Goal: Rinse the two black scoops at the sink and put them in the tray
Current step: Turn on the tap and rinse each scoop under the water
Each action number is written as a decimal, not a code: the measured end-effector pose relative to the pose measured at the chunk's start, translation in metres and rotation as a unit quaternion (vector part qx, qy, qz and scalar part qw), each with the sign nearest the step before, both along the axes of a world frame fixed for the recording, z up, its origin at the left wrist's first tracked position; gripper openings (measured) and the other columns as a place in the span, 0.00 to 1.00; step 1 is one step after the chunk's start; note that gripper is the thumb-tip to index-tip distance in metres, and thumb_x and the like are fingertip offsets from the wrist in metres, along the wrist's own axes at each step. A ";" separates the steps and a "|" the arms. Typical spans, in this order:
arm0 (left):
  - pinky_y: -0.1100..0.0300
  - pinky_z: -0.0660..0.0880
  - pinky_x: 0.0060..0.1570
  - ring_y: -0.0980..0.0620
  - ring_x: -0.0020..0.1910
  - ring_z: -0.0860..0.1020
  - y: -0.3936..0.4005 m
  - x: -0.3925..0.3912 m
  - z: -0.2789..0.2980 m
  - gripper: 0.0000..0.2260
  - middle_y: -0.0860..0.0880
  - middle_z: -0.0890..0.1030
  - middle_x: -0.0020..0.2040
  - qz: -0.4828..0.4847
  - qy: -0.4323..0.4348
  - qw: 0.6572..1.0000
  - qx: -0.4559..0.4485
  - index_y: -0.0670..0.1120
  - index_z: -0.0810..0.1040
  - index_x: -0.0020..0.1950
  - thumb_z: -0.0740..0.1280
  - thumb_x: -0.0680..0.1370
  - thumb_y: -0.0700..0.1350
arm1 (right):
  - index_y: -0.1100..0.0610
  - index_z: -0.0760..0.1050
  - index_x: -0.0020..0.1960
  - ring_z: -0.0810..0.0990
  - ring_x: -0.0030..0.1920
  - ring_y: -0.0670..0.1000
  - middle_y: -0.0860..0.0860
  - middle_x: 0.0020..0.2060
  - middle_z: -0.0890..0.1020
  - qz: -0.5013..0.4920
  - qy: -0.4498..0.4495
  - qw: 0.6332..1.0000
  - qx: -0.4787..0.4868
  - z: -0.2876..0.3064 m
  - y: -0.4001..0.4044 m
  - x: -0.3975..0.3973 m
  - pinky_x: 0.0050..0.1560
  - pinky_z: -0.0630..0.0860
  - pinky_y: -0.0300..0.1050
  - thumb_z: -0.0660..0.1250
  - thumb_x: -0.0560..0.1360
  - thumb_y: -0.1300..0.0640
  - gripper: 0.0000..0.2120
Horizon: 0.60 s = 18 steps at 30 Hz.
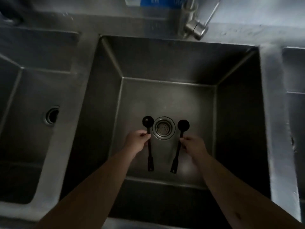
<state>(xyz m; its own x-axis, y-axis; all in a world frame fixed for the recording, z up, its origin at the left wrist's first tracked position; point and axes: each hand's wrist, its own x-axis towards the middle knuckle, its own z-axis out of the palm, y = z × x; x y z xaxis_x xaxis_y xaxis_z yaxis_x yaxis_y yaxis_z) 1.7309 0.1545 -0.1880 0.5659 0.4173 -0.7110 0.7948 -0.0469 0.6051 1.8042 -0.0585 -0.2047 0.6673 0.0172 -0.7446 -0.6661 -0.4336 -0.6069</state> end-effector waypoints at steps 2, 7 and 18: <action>0.64 0.73 0.30 0.54 0.27 0.77 0.003 -0.001 -0.033 0.07 0.47 0.80 0.31 -0.001 0.021 1.000 0.007 0.37 0.82 0.50 0.71 0.75 0.39 | 0.56 0.79 0.31 0.74 0.30 0.51 0.53 0.27 0.76 0.019 0.008 0.999 -0.024 -0.024 -0.001 0.002 0.30 0.69 0.40 0.69 0.75 0.64 0.14; 0.57 0.76 0.40 0.53 0.26 0.78 0.008 -0.011 -0.084 0.08 0.51 0.79 0.28 -0.020 0.061 0.998 -0.010 0.47 0.79 0.35 0.71 0.74 0.40 | 0.55 0.78 0.30 0.79 0.36 0.55 0.54 0.30 0.80 0.006 0.040 0.997 -0.066 -0.066 -0.002 0.002 0.40 0.73 0.51 0.70 0.74 0.62 0.14; 0.61 0.79 0.33 0.49 0.33 0.82 0.002 -0.020 -0.107 0.04 0.45 0.83 0.36 -0.009 0.076 0.997 0.018 0.42 0.83 0.45 0.73 0.73 0.42 | 0.49 0.78 0.31 0.82 0.40 0.58 0.53 0.34 0.83 0.031 0.037 0.993 -0.103 -0.090 -0.003 -0.002 0.50 0.79 0.60 0.72 0.72 0.59 0.12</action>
